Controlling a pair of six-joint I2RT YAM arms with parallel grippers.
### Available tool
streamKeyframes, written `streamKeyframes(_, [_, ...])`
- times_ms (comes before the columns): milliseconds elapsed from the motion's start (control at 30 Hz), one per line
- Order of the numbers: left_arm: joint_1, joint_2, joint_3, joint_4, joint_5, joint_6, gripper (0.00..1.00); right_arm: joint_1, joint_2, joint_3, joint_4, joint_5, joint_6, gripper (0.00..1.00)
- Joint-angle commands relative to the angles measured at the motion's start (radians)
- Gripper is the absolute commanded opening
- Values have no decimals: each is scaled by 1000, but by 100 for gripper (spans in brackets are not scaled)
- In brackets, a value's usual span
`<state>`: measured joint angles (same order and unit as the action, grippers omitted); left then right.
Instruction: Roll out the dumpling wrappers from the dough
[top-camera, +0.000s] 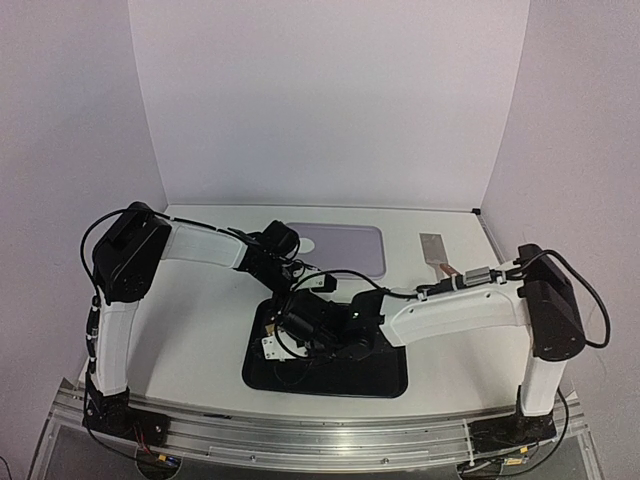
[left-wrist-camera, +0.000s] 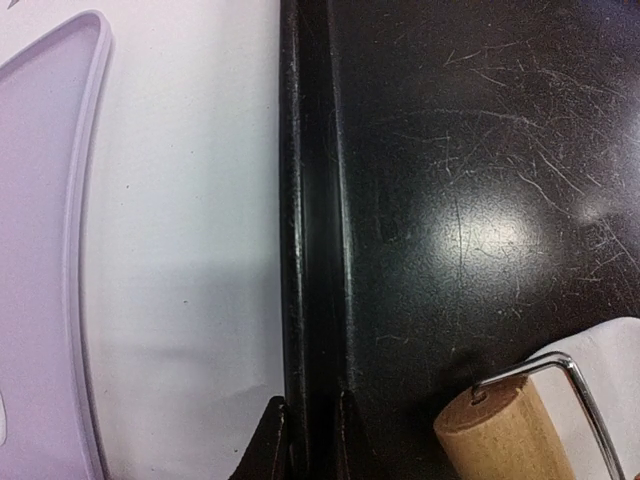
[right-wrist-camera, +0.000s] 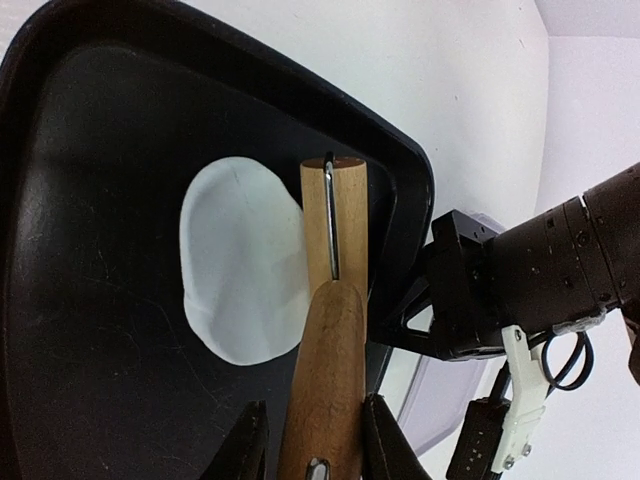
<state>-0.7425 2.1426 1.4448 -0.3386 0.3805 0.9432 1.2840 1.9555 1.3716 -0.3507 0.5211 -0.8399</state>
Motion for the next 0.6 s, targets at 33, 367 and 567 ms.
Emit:
streamKeyframes(33, [-16,16,-32,-12,-70,66,0,55,11,-196,-305,-222,140,0])
streamKeyframes(367, [-16,17,-34,-12,-76,69,0,4,144,-92,-337,-196,57,0])
streamKeyframes(567, [-17,2,-49,-7,-76,71,0,20,87,-157,-370,-238,114,0])
